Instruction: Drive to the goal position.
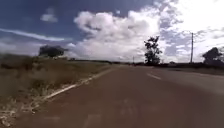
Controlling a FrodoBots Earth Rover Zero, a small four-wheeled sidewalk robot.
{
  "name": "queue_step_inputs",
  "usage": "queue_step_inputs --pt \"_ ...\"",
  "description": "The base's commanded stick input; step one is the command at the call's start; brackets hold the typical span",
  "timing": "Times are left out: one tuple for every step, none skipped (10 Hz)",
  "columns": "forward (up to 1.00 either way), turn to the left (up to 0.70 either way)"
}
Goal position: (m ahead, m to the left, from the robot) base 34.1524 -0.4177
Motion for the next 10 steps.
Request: queue_step_inputs --pt "1.00 0.00" --pt "1.00 0.00" --pt "1.00 0.00" --pt "1.00 0.00" --pt "1.00 0.00" --pt "1.00 0.00" --pt "1.00 0.00" --pt "1.00 0.00" --pt "1.00 0.00" --pt "1.00 0.00"
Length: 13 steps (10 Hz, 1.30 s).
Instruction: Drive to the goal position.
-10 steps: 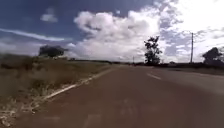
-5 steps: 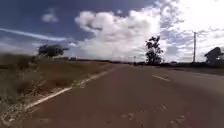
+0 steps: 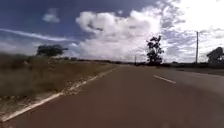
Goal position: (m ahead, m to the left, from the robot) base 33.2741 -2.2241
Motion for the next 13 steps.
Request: queue_step_inputs --pt "1.00 0.00" --pt "1.00 0.00" --pt "1.00 0.00" --pt "1.00 -0.01" --pt "1.00 -0.02" --pt "1.00 -0.04" --pt "1.00 -0.40" --pt "1.00 -0.40" --pt "1.00 -0.40" --pt "1.00 -0.40" --pt "1.00 -0.40" --pt "1.00 -0.40" --pt "1.00 0.00"
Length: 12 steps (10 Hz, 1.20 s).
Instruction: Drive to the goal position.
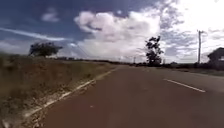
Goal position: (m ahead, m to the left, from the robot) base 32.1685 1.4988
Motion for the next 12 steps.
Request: queue_step_inputs --pt "1.00 0.00" --pt "1.00 0.00" --pt "1.00 0.00" --pt "1.00 0.00" --pt "1.00 0.00" --pt "1.00 0.00" --pt "1.00 0.00" --pt "1.00 0.00" --pt "1.00 0.00" --pt "1.00 0.00" --pt "1.00 0.00" --pt "1.00 0.00"
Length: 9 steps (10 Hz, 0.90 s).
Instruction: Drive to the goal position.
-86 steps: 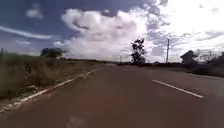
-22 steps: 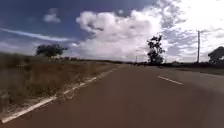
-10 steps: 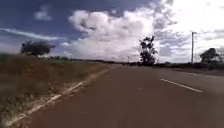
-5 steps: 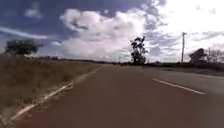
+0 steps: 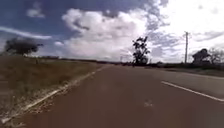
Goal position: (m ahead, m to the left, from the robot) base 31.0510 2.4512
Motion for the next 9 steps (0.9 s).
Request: queue_step_inputs --pt "1.00 0.00" --pt "1.00 0.00" --pt "1.00 0.00" --pt "1.00 0.00" --pt "1.00 0.00" --pt "1.00 0.00" --pt "1.00 0.00" --pt "1.00 0.00" --pt "1.00 0.00"
